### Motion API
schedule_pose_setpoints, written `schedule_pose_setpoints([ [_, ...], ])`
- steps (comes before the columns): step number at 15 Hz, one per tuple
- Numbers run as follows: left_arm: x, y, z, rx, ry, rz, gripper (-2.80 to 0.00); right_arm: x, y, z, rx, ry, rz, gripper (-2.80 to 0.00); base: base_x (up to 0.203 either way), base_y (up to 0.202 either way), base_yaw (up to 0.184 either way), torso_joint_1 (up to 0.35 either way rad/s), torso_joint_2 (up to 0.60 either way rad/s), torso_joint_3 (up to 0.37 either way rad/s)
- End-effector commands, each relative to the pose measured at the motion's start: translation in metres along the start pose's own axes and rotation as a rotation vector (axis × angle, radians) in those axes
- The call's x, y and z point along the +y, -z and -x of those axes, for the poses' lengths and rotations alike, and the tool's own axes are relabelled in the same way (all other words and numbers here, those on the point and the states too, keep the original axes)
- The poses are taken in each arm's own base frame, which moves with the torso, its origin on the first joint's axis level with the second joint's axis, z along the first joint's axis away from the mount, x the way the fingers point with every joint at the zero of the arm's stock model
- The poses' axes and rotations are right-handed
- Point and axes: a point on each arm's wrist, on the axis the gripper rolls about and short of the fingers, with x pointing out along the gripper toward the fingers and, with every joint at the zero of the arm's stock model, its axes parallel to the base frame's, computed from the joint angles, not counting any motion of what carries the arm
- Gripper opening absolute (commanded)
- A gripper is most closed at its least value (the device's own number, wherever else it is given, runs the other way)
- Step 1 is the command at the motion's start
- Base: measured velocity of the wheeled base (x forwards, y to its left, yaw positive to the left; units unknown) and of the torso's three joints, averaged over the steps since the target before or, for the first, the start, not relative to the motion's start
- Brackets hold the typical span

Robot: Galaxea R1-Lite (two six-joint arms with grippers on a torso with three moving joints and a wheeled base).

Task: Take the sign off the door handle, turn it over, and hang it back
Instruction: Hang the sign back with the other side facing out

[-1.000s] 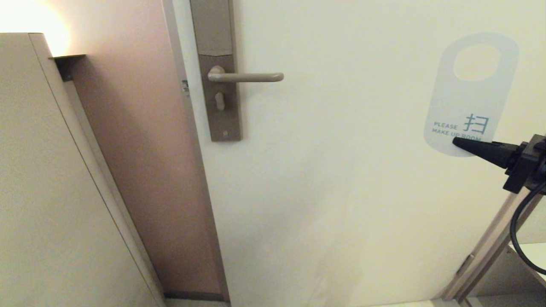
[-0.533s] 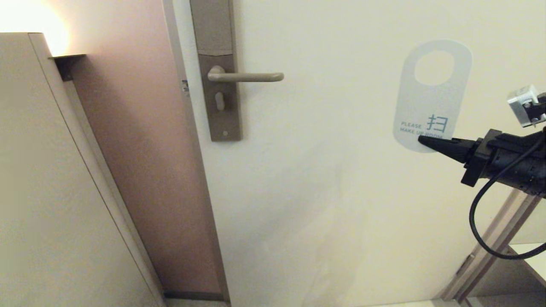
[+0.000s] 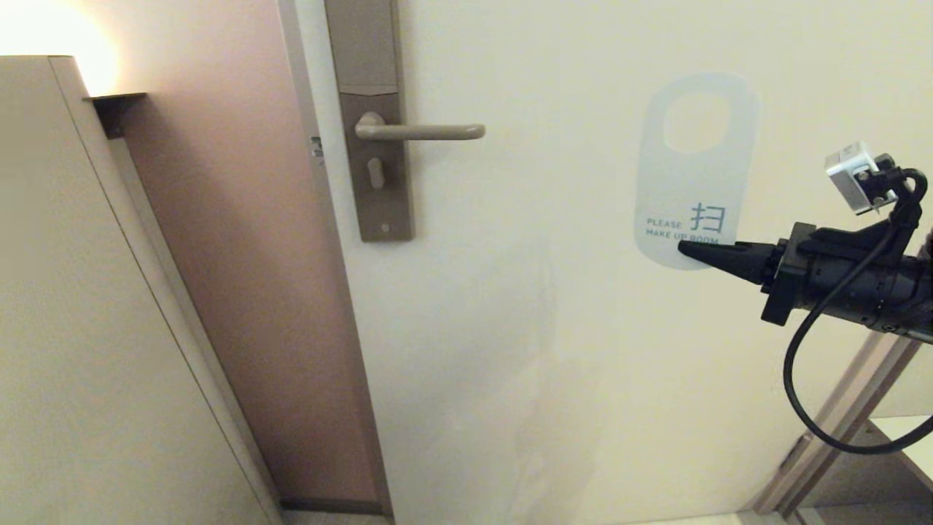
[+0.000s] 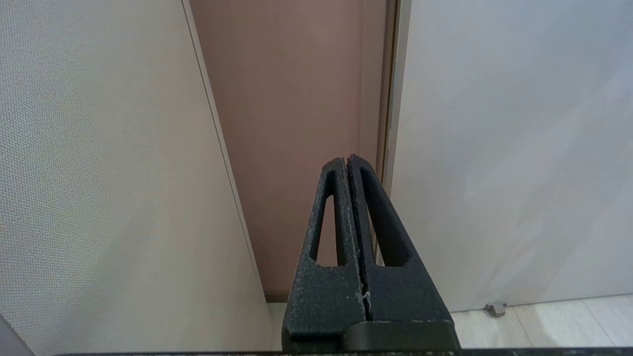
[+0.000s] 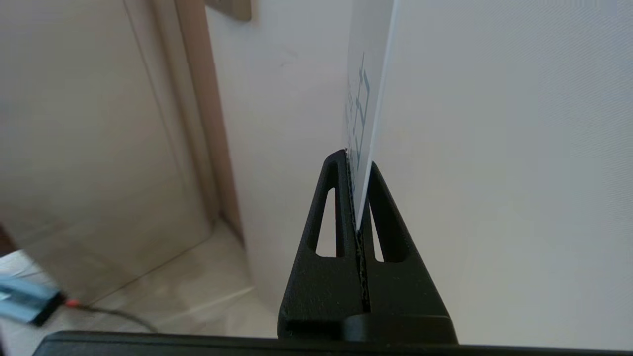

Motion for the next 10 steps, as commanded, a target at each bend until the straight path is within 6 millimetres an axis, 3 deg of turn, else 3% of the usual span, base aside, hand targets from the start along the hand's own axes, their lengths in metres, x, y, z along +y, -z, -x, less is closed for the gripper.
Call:
schedule_pose_setpoints([
  [1,0.0,0.0,0.0,0.002,0.0,0.0,-2.8,0.002,-0.006,0.0,0.004,-0.012,-0.003,-2.8,0.0,0.0,0.0,0.0,0.0,0.0],
  [4,0.0,0.0,0.0,0.002,0.0,0.0,-2.8,0.012,-0.02,-0.011,-0.008,-0.071,0.009,-2.8,0.0,0.0,0.0,0.0,0.0,0.0],
  [10,0.0,0.0,0.0,0.002,0.0,0.0,-2.8,0.041,-0.027,-0.03,-0.013,-0.196,0.031,-2.8,0.0,0.0,0.0,0.0,0.0,0.0],
])
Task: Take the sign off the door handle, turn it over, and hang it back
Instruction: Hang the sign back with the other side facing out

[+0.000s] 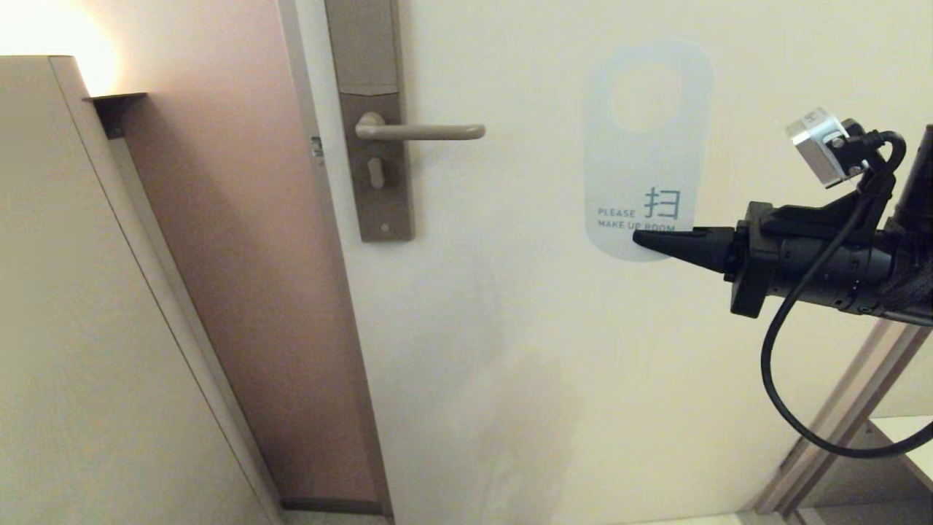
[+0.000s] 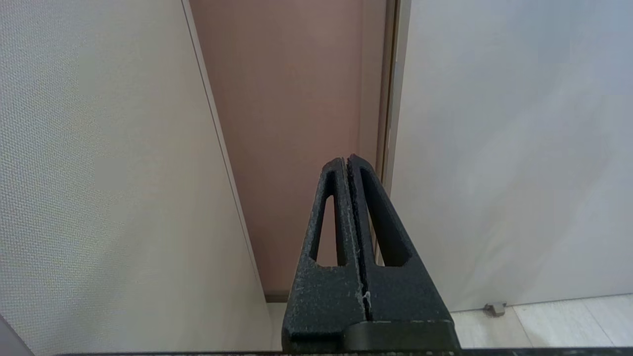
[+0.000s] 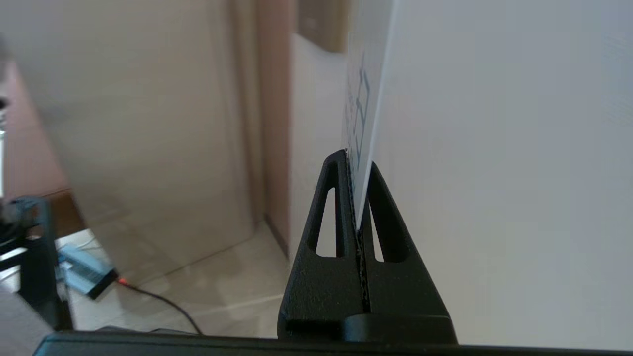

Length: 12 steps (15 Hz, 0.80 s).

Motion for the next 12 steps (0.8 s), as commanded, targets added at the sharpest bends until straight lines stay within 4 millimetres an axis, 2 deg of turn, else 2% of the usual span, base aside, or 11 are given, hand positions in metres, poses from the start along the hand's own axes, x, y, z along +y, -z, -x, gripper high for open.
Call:
schedule_pose_setpoints([
  [1,0.0,0.0,0.0,0.002,-0.001,0.0,-2.8,0.009,-0.002,-0.009,-0.004,-0.041,0.009,-2.8,0.0,0.0,0.0,0.0,0.0,0.0],
  [5,0.0,0.0,0.0,0.002,0.001,0.0,-2.8,0.006,-0.007,-0.034,-0.008,-0.031,0.022,-2.8,0.0,0.0,0.0,0.0,0.0,0.0],
  [12,0.0,0.0,0.0,0.002,-0.001,0.0,-2.8,0.011,-0.002,-0.066,0.017,-0.002,0.023,-2.8,0.0,0.0,0.0,0.0,0.0,0.0],
])
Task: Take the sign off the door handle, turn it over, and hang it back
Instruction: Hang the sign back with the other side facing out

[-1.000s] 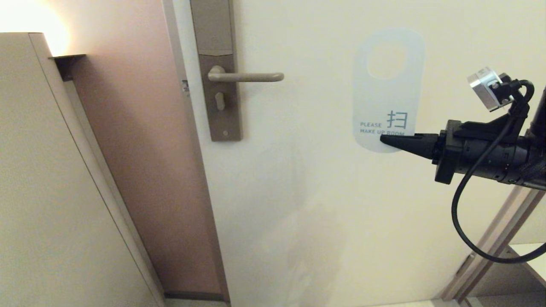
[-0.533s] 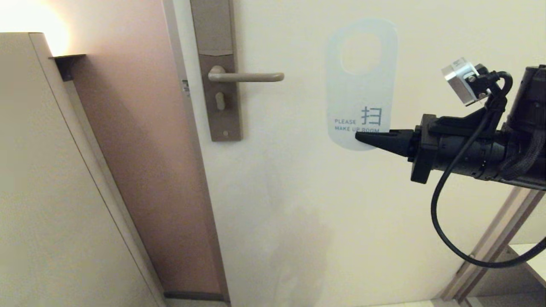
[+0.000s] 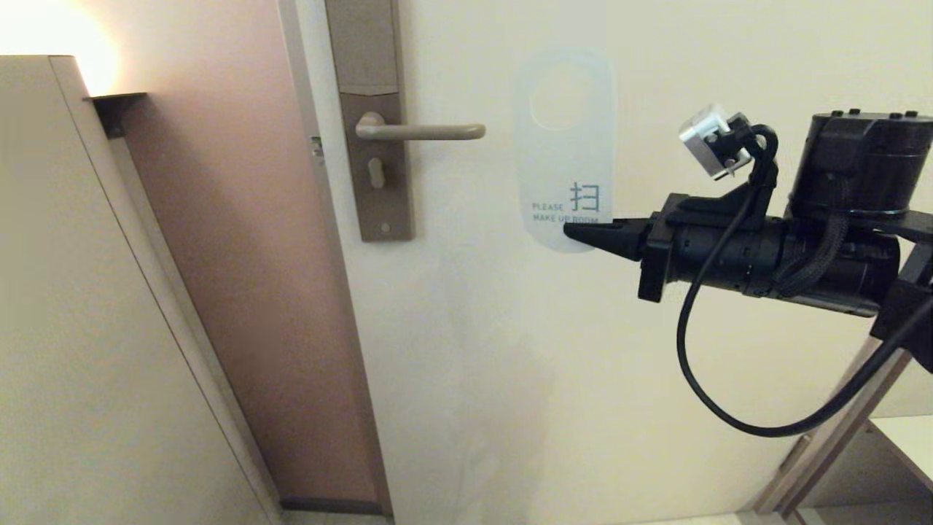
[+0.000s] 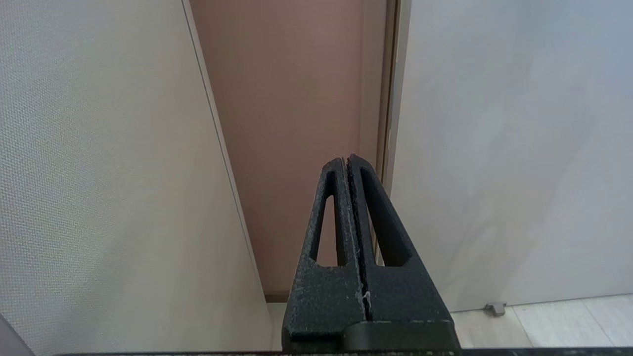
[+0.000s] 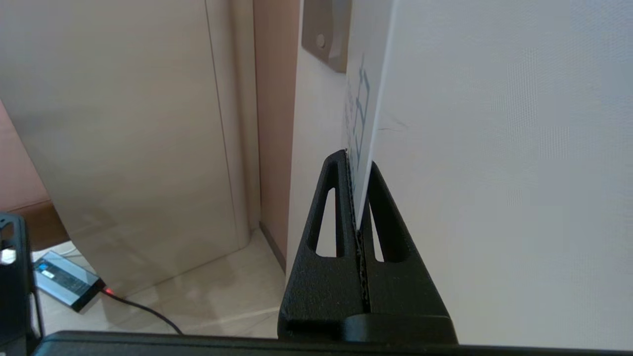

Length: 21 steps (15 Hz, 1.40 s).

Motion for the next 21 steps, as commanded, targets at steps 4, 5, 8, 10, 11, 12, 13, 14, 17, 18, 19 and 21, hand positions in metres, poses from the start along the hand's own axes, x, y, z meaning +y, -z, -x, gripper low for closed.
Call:
schedule_pose_setpoints([
  [4,0.0,0.0,0.0,0.002,0.0,0.0,-2.8,-0.005,0.001,-0.025,0.006,0.052,0.009,-2.8,0.0,0.0,0.0,0.0,0.0,0.0],
  [5,0.0,0.0,0.0,0.002,0.0,0.0,-2.8,-0.006,0.001,-0.029,0.005,0.069,0.011,-2.8,0.0,0.0,0.0,0.0,0.0,0.0],
  [8,0.0,0.0,0.0,0.002,0.0,0.0,-2.8,-0.007,0.0,-0.039,-0.02,0.148,0.027,-2.8,0.0,0.0,0.0,0.0,0.0,0.0],
  [10,0.0,0.0,0.0,0.002,0.0,0.0,-2.8,-0.004,-0.001,-0.043,-0.02,0.186,0.03,-2.8,0.0,0.0,0.0,0.0,0.0,0.0],
  [11,0.0,0.0,0.0,0.002,0.0,0.0,-2.8,-0.004,-0.001,-0.043,-0.018,0.194,0.039,-2.8,0.0,0.0,0.0,0.0,0.0,0.0],
  [12,0.0,0.0,0.0,0.002,0.0,0.0,-2.8,-0.003,-0.001,-0.043,-0.017,0.195,0.051,-2.8,0.0,0.0,0.0,0.0,0.0,0.0],
  [13,0.0,0.0,0.0,0.002,0.0,0.0,-2.8,-0.002,-0.001,-0.044,-0.018,0.204,0.061,-2.8,0.0,0.0,0.0,0.0,0.0,0.0],
  [14,0.0,0.0,0.0,0.002,0.0,0.0,-2.8,0.001,-0.002,-0.045,-0.029,0.202,0.074,-2.8,0.0,0.0,0.0,0.0,0.0,0.0],
  [17,0.0,0.0,0.0,0.002,0.0,0.0,-2.8,0.012,-0.003,-0.05,-0.03,0.214,0.104,-2.8,0.0,0.0,0.0,0.0,0.0,0.0],
  [18,0.0,0.0,0.0,0.002,0.0,0.0,-2.8,0.015,-0.002,-0.052,-0.029,0.208,0.107,-2.8,0.0,0.0,0.0,0.0,0.0,0.0],
  [19,0.0,0.0,0.0,0.002,0.0,0.0,-2.8,0.017,-0.002,-0.052,-0.031,0.202,0.109,-2.8,0.0,0.0,0.0,0.0,0.0,0.0],
  [21,0.0,0.0,0.0,0.002,0.0,0.0,-2.8,0.019,0.002,-0.057,-0.018,0.193,0.128,-2.8,0.0,0.0,0.0,0.0,0.0,0.0],
])
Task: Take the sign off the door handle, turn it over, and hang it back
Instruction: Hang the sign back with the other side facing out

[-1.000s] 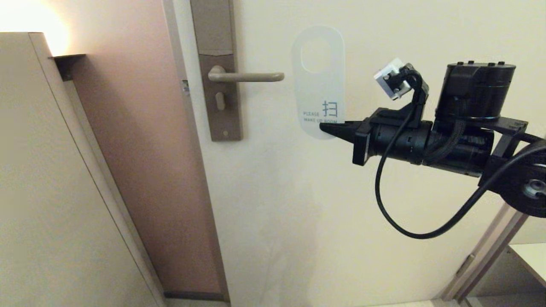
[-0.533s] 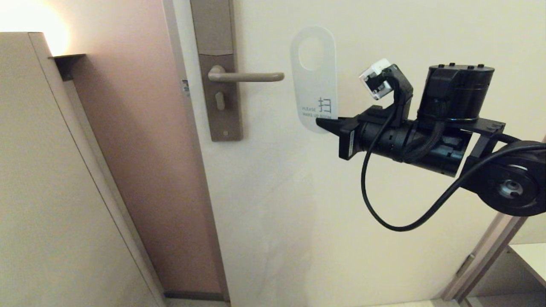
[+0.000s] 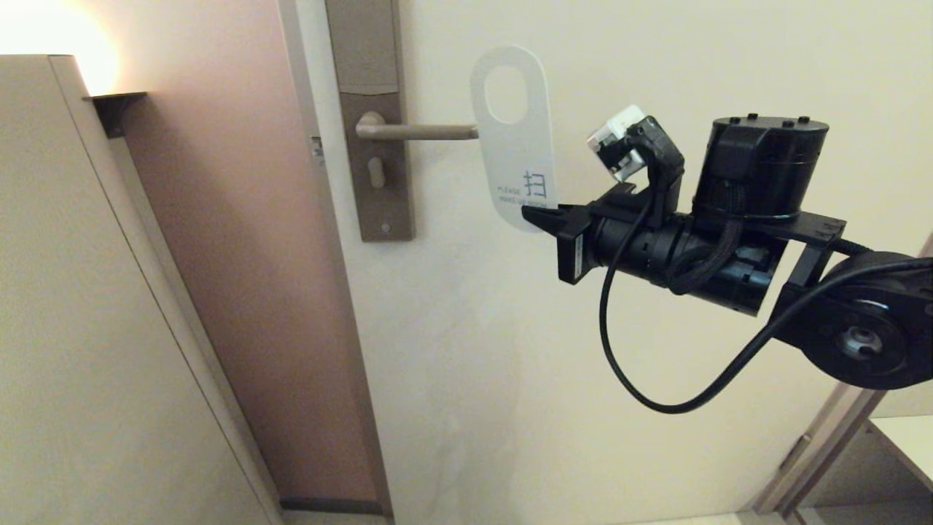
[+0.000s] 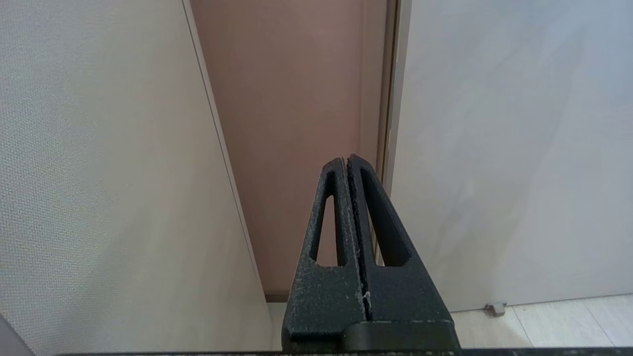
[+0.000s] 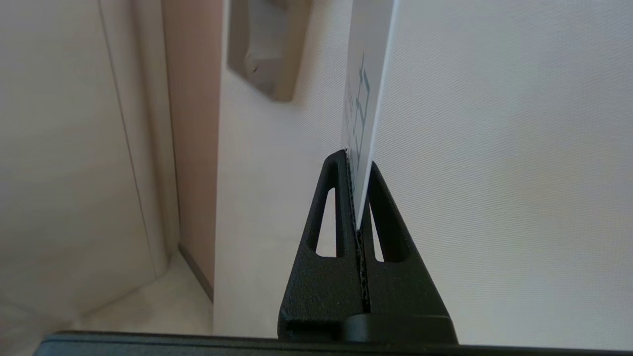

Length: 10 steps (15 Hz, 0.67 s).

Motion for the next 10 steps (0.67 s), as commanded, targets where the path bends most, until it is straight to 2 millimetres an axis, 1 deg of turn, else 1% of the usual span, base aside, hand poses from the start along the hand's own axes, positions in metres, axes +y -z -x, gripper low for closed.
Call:
schedule_pose_setpoints([
  [1,0.0,0.0,-0.0001,0.002,-0.001,0.0,-2.8,0.0028,0.0042,-0.0044,0.009,-0.011,0.007,-2.8,0.0,0.0,0.0,0.0,0.0,0.0],
  [4,0.0,0.0,-0.0001,0.002,-0.001,0.0,-2.8,0.0027,0.0087,-0.0092,0.02,-0.009,0.007,-2.8,0.0,0.0,0.0,0.0,0.0,0.0],
  [7,0.0,0.0,-0.0001,0.002,0.0,0.0,-2.8,0.0003,0.0118,-0.01,0.043,0.072,0.002,-2.8,0.0,0.0,0.0,0.0,0.0,0.0],
  [10,0.0,0.0,-0.0001,0.002,-0.001,0.0,-2.8,-0.0068,0.0135,-0.0083,0.052,0.1,0.0,-2.8,0.0,0.0,0.0,0.0,0.0,0.0],
])
